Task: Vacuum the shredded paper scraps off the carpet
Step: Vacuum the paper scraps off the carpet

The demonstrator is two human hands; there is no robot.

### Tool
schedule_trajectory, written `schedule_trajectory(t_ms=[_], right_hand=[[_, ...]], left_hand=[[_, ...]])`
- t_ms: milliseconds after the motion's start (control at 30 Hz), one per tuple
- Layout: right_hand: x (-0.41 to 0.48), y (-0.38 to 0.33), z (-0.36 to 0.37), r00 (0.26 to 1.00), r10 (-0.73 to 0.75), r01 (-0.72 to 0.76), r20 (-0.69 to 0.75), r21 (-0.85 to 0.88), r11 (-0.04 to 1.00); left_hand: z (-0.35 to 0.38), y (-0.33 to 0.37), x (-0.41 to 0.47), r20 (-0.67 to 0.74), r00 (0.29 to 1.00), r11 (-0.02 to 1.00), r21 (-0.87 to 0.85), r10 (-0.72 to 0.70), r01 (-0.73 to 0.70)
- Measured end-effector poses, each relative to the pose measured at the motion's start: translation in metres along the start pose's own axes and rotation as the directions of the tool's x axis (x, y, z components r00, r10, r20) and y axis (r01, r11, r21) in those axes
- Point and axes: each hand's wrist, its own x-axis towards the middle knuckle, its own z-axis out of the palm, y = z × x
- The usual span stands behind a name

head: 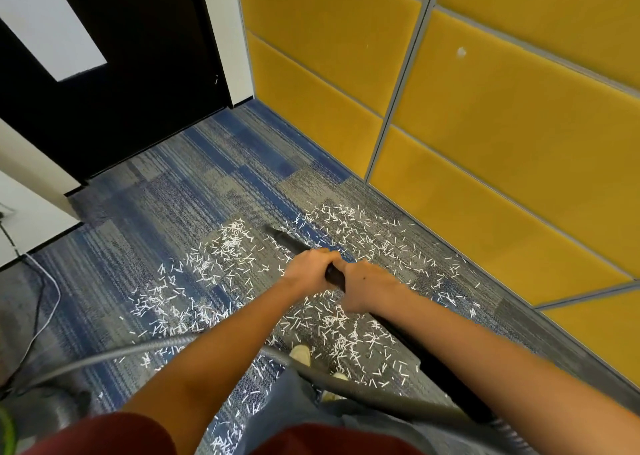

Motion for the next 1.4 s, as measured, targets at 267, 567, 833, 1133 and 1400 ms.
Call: schedule_trajectory(t_ms=[267,567,833,1133,1400], right_hand=[[-0.005,0.014,-0.014,0.998,0.062,-0.061,-0.027,0.001,0.998],[-0.023,0.035,-0.007,0.992,0.121,-0.118,-0.047,0.063,0.991],[-0.031,0.032,0.0,0.996,0.08,-0.078,-0.039,0.054,0.996],[-0.03,0.008,0.003,0.998,-0.048,0.048,-0.032,-0.012,0.999],[-0.018,-0.007,-0.006,0.997,-0.025,0.022,-0.072,-0.038,0.999]], left_hand=[[-0.011,0.029,0.02,0.009,0.999,0.993,-0.112,0.031,-0.03],[0.003,0.054,0.029,0.045,0.994,0.987,-0.129,0.098,-0.092],[0.012,0.046,0.019,0.035,0.996,0.992,-0.105,0.077,-0.073],[0.011,0.018,-0.007,-0.017,1.0,0.993,-0.122,-0.007,0.005],[-0.005,0.012,-0.006,-0.036,0.998,0.986,-0.159,-0.06,0.053]])
